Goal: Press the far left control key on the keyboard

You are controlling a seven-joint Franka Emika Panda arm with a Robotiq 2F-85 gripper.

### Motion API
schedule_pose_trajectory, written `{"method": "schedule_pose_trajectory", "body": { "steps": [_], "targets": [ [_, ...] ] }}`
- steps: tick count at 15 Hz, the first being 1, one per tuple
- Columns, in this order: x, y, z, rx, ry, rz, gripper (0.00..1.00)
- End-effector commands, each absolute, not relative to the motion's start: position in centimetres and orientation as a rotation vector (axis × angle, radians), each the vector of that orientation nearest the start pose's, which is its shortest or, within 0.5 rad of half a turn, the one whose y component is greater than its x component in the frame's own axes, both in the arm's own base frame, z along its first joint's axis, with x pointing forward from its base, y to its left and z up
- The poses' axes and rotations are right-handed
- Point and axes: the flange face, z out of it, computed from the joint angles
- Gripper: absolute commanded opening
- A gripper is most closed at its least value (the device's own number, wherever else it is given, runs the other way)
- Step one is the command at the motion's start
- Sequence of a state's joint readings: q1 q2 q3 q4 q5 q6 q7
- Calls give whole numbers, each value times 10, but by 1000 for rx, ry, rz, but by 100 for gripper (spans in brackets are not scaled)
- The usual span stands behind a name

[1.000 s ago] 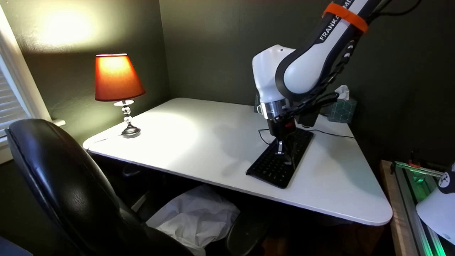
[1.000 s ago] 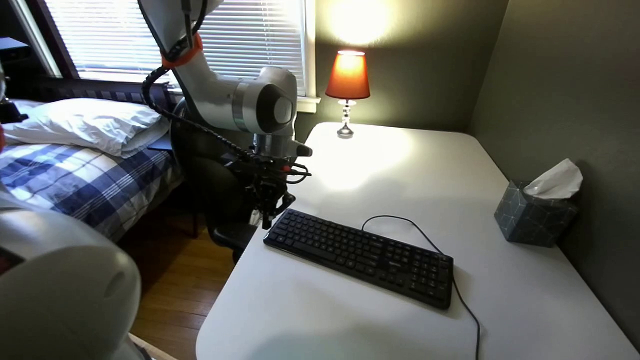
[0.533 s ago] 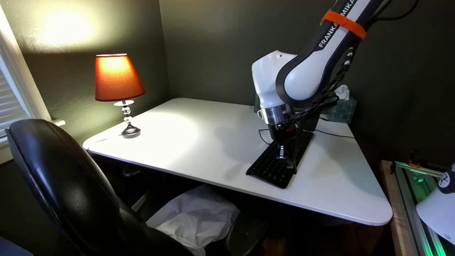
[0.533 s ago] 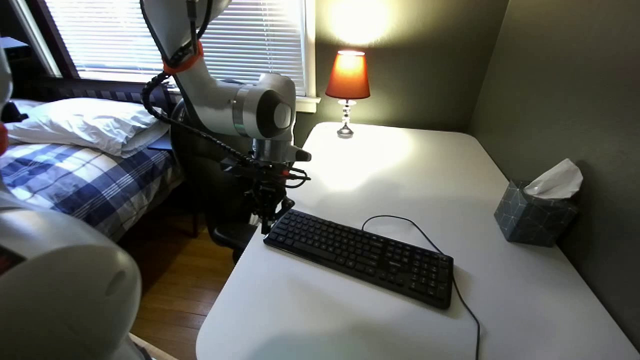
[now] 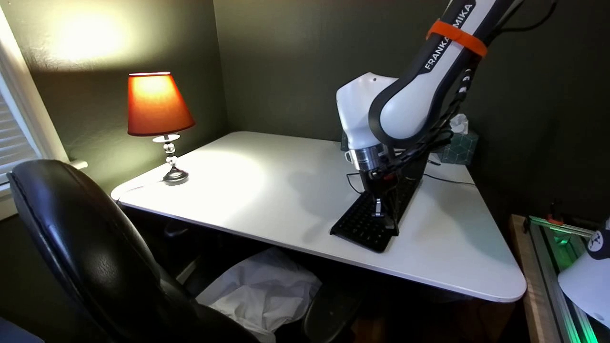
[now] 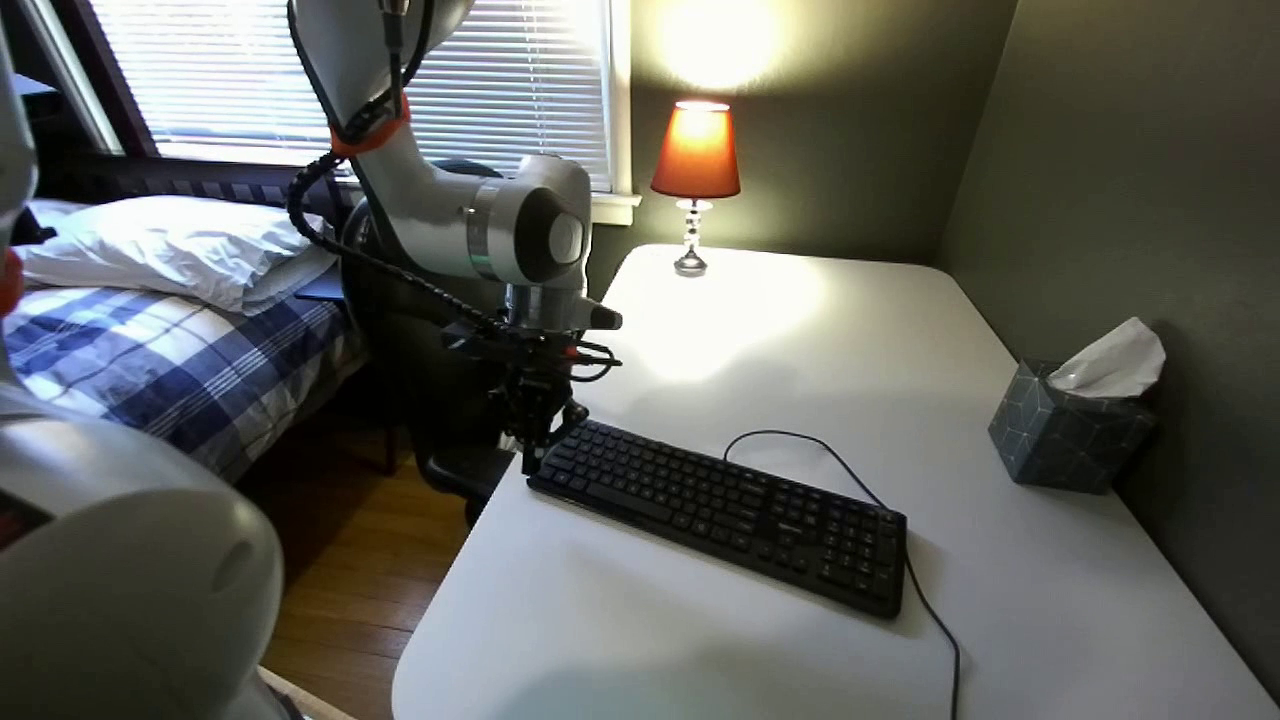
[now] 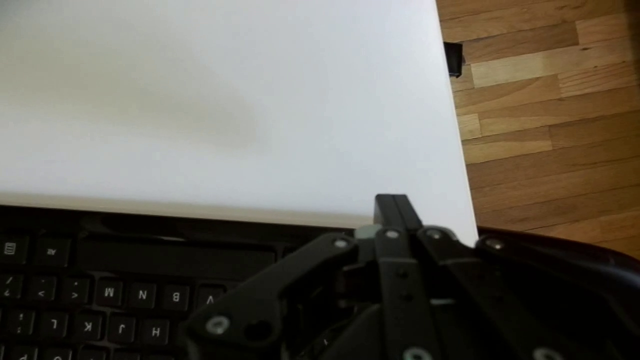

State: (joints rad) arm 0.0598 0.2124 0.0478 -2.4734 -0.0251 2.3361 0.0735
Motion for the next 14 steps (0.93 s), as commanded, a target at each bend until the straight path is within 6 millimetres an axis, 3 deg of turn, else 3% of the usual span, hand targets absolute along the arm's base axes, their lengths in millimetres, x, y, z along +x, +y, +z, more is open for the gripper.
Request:
{"method": "schedule_pose_trajectory", "body": {
  "steps": [1, 14],
  "targets": [
    [436, 53, 178, -3144, -114, 527, 0],
    [452, 59, 164, -3156, -211, 507, 0]
  ]
}}
